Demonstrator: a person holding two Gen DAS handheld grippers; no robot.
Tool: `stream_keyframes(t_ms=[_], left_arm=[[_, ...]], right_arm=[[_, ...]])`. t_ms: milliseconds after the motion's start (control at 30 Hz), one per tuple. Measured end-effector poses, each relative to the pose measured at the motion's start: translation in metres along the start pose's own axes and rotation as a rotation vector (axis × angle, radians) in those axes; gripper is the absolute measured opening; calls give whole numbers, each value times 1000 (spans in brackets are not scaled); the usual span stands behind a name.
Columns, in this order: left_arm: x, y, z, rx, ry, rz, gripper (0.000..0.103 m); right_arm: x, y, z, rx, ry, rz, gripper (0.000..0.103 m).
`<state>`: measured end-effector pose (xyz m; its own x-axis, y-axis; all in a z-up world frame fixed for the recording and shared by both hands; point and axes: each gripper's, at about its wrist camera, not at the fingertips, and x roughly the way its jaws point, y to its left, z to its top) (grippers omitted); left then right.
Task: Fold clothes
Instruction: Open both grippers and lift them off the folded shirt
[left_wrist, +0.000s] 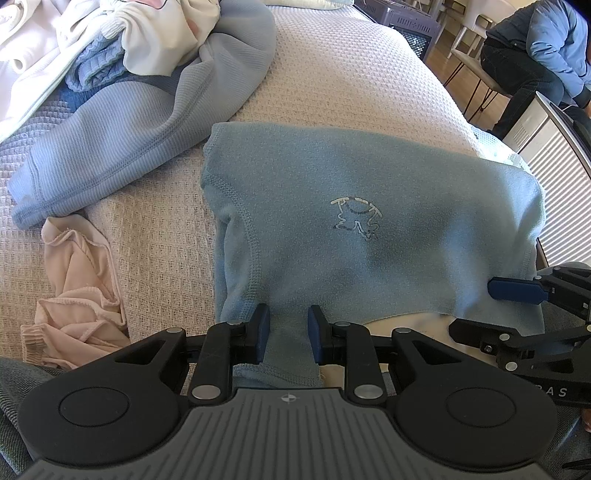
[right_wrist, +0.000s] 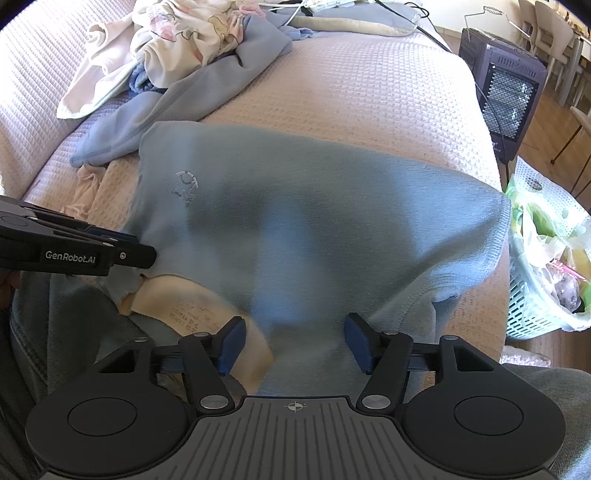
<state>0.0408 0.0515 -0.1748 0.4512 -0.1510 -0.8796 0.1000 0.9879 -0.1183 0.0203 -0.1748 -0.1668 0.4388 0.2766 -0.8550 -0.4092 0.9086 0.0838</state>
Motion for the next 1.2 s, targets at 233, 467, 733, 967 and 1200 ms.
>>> stream_keyframes(t_ms=[233,467,733,967,1200], left_arm=[[-1,-1,0,0,1,1,22],[-17,-2,3,-60,25,-16,37],[-58,18,5,-150,-68,-53,48],[-44,22,12,-161,-61,-20,50],[-23,27,21,-150,-43,-6,52]], right_arm=[[1,0,-1,3,-1,5,63],[-3,6,3,26,3,-10,67],[-41,-20,-11,210,-56,38,66],[-37,-35,-13,295,-46,16,66],[-47,-49,-9,339,-89,-45,66]])
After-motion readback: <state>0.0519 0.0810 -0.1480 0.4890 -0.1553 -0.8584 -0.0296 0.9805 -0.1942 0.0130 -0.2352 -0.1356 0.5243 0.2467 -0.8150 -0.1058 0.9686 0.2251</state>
